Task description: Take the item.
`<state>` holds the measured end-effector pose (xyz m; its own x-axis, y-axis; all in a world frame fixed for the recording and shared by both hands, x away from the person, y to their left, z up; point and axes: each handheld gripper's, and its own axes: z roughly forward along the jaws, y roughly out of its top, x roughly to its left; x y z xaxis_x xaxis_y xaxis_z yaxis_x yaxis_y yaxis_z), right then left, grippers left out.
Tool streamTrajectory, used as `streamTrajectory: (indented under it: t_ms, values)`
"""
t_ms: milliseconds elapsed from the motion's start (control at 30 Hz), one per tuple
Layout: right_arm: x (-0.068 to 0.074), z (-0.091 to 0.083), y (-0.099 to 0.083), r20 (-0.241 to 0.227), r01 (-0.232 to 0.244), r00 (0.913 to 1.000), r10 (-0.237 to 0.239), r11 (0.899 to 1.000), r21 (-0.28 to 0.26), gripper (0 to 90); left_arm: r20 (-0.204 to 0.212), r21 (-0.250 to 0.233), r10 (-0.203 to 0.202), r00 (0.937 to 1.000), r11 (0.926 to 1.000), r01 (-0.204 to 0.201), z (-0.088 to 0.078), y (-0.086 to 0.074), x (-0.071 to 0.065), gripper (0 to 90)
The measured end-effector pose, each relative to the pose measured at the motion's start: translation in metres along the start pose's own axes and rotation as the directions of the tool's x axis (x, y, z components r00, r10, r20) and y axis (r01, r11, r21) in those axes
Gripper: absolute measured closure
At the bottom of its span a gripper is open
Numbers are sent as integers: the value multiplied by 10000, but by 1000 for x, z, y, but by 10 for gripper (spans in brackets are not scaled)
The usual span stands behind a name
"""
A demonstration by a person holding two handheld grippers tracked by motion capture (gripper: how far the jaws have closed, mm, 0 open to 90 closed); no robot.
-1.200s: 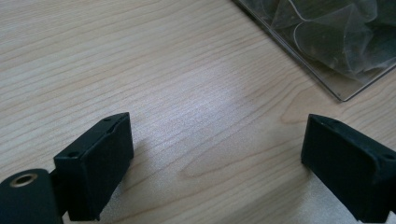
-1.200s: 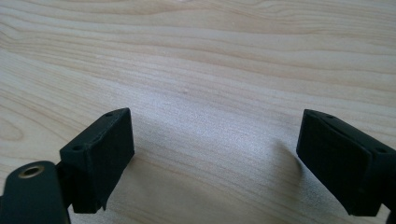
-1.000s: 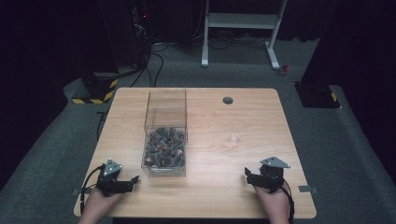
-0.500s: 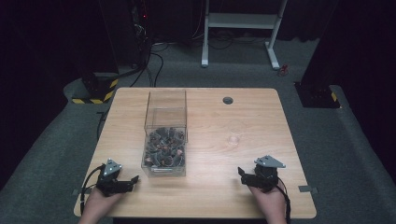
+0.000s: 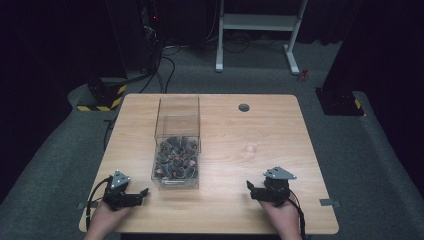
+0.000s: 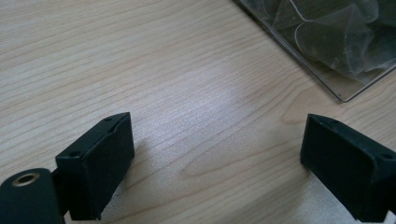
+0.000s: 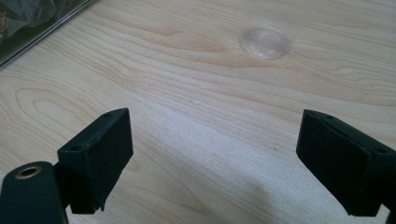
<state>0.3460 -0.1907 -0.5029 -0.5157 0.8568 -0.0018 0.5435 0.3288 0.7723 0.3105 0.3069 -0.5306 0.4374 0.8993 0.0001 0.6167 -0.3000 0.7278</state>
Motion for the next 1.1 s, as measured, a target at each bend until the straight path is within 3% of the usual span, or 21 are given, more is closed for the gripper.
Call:
streamTrajectory:
  t_ms: [633,1100]
  values:
    - [11,2,17,-237,-95,9997,93,9999,-114,124,-7,-13,-15,10000,10000,15,0,0,0,101]
    - [23,1,33,-623,142,9979,-164,9993,-346,124,-7,-14,-21,10000,10000,21,0,0,0,101]
